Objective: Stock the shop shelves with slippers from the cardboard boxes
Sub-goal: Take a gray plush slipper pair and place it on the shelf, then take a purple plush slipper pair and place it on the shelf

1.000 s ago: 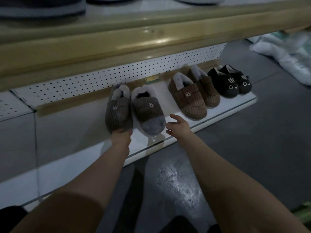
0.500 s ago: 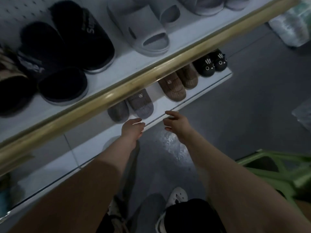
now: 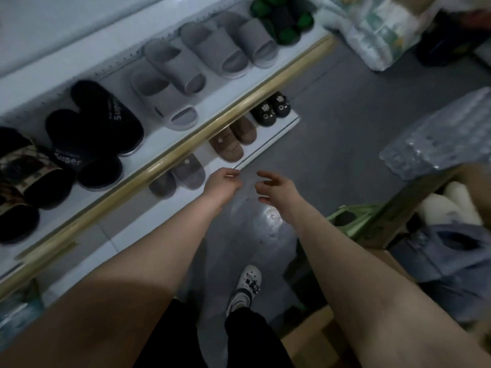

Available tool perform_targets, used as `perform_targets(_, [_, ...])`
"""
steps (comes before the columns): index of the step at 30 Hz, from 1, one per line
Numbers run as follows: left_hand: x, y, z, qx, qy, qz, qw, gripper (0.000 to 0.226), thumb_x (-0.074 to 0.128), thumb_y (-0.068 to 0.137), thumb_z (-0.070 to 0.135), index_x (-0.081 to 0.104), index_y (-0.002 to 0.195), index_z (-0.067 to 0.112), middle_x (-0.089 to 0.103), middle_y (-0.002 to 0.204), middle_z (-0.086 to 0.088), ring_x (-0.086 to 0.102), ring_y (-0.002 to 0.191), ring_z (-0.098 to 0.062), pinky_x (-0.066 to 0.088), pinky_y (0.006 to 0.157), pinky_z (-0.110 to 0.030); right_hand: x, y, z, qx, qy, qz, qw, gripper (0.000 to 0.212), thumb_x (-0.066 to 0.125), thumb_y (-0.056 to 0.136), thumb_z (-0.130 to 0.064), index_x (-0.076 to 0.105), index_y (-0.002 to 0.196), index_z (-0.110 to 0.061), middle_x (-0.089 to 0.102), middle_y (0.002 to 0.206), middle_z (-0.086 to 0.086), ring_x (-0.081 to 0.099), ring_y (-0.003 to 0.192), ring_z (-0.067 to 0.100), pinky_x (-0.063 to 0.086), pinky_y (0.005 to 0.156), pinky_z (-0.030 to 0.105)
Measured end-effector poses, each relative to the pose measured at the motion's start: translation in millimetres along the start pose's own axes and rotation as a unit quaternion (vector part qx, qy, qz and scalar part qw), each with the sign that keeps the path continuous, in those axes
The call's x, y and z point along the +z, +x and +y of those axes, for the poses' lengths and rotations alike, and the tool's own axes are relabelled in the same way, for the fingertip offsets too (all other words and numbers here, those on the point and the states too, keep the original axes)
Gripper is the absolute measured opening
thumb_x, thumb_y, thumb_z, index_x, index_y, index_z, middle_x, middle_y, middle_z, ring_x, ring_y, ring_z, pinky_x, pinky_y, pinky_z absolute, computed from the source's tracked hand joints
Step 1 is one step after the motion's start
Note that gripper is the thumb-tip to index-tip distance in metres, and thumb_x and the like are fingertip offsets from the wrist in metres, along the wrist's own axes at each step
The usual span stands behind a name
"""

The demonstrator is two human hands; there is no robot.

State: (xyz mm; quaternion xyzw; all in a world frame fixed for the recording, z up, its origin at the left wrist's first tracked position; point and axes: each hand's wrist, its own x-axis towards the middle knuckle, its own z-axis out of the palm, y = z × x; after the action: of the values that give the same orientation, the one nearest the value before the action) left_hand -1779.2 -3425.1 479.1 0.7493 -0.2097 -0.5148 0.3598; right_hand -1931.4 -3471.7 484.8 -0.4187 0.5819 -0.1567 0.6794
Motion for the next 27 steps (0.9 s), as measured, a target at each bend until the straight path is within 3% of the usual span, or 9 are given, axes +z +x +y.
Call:
perform_targets(2, [21.9,-12.3,19.0,0.024,0.022,-0.029,0.999,0.028,0.067,0.085,0.015,0.063,0.112,0.022,0.067,0.110,-0.008,0.064,0.094,-0.020,0.054,0.089,-0.036,-26.5,-18.6,-7.4,-0.013,0.011,0.011,1.000,0.033,0.064,0.091,-0.002,0.063,0.122,-0.013,0.060,0.099,0.009,0.059,0.088,0.019,0.053,0.076,0.031])
perform_targets(8, [84.2,-40.6,66.6,0.102,0.090,-0.117,0.984,0.034,0.067,0.088,0.011,0.061,0.122,0.009,0.063,0.112,-0.010,0.059,0.096,-0.018,0.052,0.081,-0.031,-99.9,-62.7,-15.7,-0.039,0.068,0.091,0.993,0.030,0.062,0.091,0.001,0.064,0.116,-0.016,0.059,0.096,0.005,0.058,0.083,0.015,0.052,0.076,0.032])
perform_targets(11, [112.6,-48.8,84.7,0.142,0.139,-0.172,0.965,0.032,0.067,0.088,0.011,0.061,0.120,0.009,0.065,0.114,-0.011,0.061,0.102,-0.020,0.051,0.086,-0.033,-128.5,-79.0,-13.8,-0.051,0.106,0.146,0.982,0.031,0.061,0.091,0.003,0.064,0.116,-0.015,0.057,0.095,0.007,0.057,0.080,0.015,0.051,0.070,0.028])
perform_targets(17, [177.9,-66.8,112.5,0.207,0.214,-0.266,0.917,0.028,0.068,0.087,0.009,0.063,0.115,0.009,0.065,0.102,-0.005,0.059,0.091,-0.013,0.044,0.079,-0.022,-182.3,-107.4,1.6,-0.063,0.161,0.261,0.950,0.029,0.064,0.090,-0.001,0.066,0.105,-0.025,0.058,0.097,0.009,0.058,0.078,0.017,0.051,0.064,0.026])
perform_targets(22, [236.3,-82.5,117.8,0.209,0.256,-0.329,0.885,0.023,0.070,0.086,0.010,0.064,0.108,0.016,0.065,0.097,-0.002,0.060,0.093,-0.015,0.046,0.077,-0.025,-227.5,-131.9,24.2,-0.053,0.189,0.324,0.926,0.031,0.064,0.092,-0.004,0.063,0.118,-0.019,0.065,0.102,0.013,0.064,0.083,0.022,0.056,0.068,0.028])
perform_targets(25, [275.1,-93.7,121.5,0.214,0.289,-0.358,0.862,0.028,0.069,0.087,0.011,0.063,0.114,0.012,0.066,0.106,-0.005,0.061,0.098,-0.016,0.046,0.083,-0.026,-261.2,-140.3,43.6,-0.037,0.213,0.355,0.910,0.029,0.069,0.088,-0.013,0.067,0.113,-0.028,0.069,0.111,0.016,0.068,0.098,0.031,0.058,0.087,0.048])
perform_targets(27, [301.9,-100.6,124.5,0.213,0.307,-0.369,0.851,0.031,0.068,0.088,0.011,0.062,0.118,0.010,0.066,0.110,-0.006,0.060,0.101,-0.016,0.047,0.089,-0.028,-285.7,-147.4,54.7,-0.021,0.239,0.364,0.900,0.029,0.066,0.091,-0.012,0.066,0.117,-0.026,0.070,0.109,0.010,0.067,0.100,0.028,0.057,0.088,0.042])
